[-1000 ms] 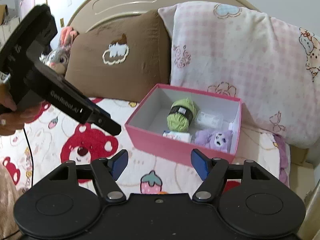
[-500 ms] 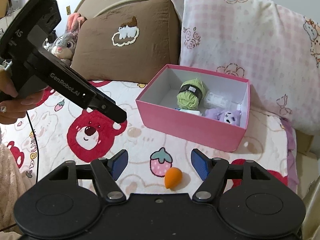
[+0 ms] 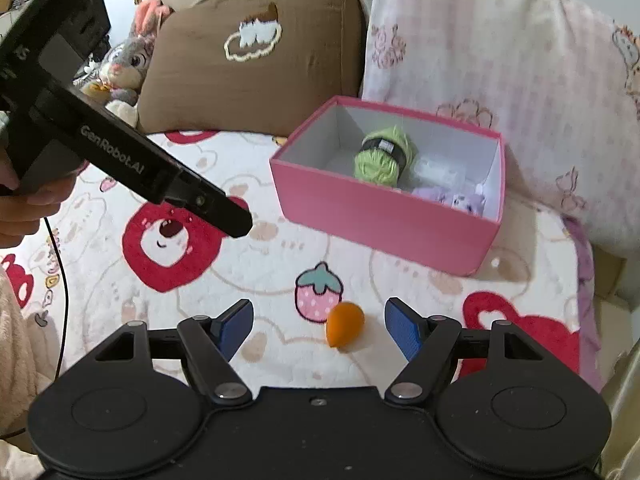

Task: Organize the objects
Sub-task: 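Move the right tool down to the orange makeup sponge, then close the right tool on the orange sponge and lift it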

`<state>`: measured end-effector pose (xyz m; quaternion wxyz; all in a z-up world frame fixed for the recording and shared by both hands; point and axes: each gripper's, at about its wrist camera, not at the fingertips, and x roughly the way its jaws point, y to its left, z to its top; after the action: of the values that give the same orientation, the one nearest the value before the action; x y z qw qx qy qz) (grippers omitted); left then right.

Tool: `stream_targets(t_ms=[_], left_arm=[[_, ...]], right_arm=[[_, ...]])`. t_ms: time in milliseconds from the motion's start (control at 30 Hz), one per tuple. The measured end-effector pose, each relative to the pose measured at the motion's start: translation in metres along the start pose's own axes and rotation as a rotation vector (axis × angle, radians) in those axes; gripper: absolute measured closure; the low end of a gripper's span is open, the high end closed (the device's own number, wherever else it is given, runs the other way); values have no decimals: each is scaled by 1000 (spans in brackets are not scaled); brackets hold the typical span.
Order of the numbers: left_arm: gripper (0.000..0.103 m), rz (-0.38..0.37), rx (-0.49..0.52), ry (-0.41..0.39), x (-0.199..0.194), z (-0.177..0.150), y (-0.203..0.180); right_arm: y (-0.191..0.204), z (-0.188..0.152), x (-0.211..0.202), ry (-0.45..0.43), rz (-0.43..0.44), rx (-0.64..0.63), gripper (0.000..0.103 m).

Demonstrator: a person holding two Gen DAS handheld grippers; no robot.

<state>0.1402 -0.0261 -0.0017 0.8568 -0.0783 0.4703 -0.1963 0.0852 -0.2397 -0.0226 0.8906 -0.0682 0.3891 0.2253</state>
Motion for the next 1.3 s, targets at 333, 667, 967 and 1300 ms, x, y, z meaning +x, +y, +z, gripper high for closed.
stream_targets(t_ms=[333, 667, 967, 1300], left_arm=[[49, -47, -47, -29, 44, -29, 16], [49, -66, -77, -75, 90, -49, 25], [49, -68, -127, -110, 126, -65, 39], [49, -97, -169, -152, 148, -73, 45]], right_arm=[[-6, -28, 43, -20, 9, 60, 26], [-8, -48, 79, -64, 1, 36, 26], [-20, -57, 120, -39, -28, 80, 26], [-23, -65, 136, -66, -29, 138, 33]])
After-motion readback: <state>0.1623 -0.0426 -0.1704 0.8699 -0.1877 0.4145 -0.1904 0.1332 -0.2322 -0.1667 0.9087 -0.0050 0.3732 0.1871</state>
